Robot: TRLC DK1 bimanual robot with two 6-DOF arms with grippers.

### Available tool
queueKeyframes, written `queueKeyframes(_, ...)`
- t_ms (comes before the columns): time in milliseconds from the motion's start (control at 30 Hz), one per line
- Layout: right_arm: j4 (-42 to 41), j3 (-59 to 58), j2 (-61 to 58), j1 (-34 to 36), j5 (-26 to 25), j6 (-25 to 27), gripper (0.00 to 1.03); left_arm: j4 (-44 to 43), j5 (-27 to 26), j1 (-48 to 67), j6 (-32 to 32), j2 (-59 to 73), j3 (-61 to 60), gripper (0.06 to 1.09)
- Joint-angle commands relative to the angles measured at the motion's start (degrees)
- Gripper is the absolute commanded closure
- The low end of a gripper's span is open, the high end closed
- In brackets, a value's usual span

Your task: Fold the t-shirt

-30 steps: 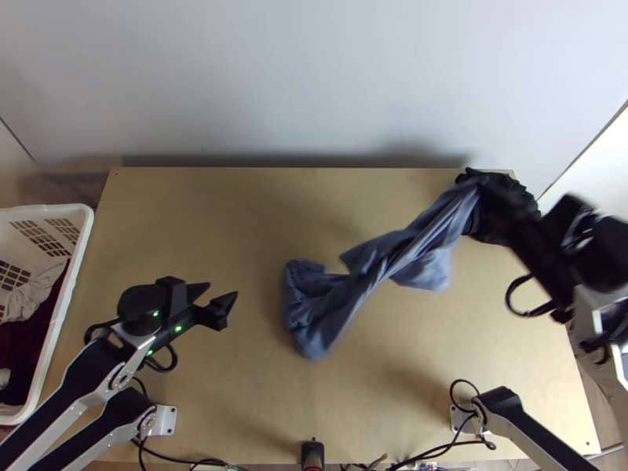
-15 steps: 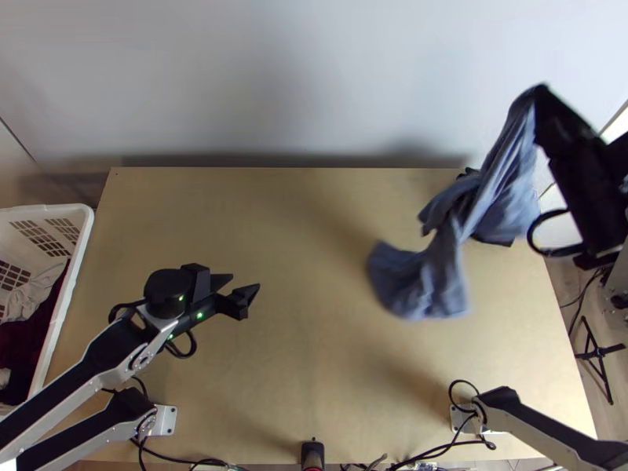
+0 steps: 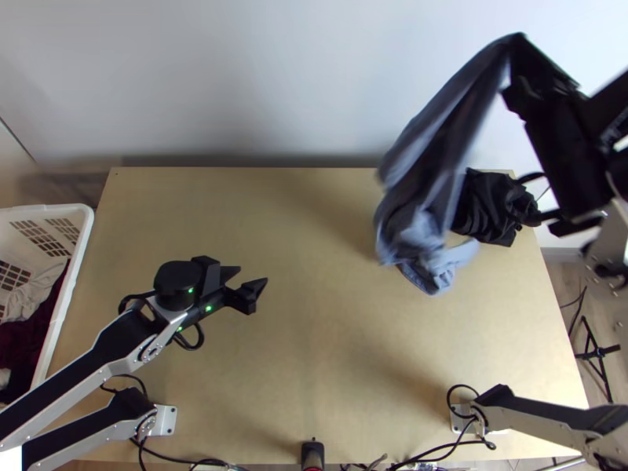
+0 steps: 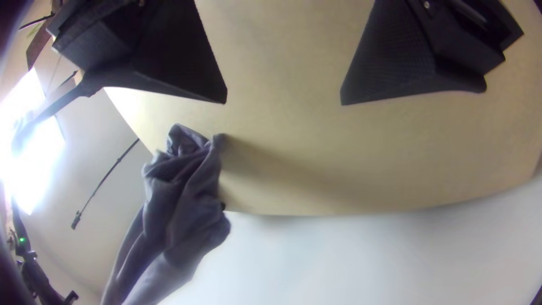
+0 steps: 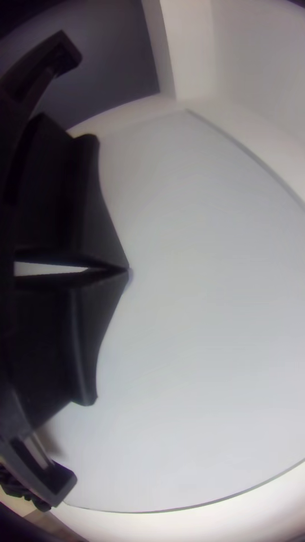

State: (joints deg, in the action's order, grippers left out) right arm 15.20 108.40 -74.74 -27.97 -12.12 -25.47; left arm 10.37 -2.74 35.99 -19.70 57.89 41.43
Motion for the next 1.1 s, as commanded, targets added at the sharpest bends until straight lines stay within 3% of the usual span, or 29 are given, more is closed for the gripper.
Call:
queueKeyframes(0,-0.26,3.22,-3.04,-3.06,-1.85,2.53,1.00,-3.25,0.11,5.15,-1.83,2.49,4.27,0.11)
queueKeyframes(233,-3.07,-0.47,-3.75,-4.82,-4.84,4.47,1.00,-4.22,0.19,10.68,-3.94,6.27,13.33,0.11)
queueKeyframes(533,-4.30,3.13,-7.70,-8.16,-5.02,4.91,1.00,-14.94,0.55,12.88,-2.71,13.22,12.71,0.11)
queueKeyframes(767,-3.34,10.16,-10.87,-9.91,-5.11,5.17,1.00,-27.07,4.15,14.73,-1.04,25.26,9.99,0.11)
queueKeyframes(933,-4.57,15.00,-14.29,-10.09,-6.86,9.39,1.00,-28.65,5.38,19.47,-0.95,28.07,12.97,0.11)
queueKeyframes(1067,-10.19,15.09,-17.02,-12.11,-9.77,14.58,1.00,-27.86,6.79,22.20,-1.30,29.48,18.69,0.11)
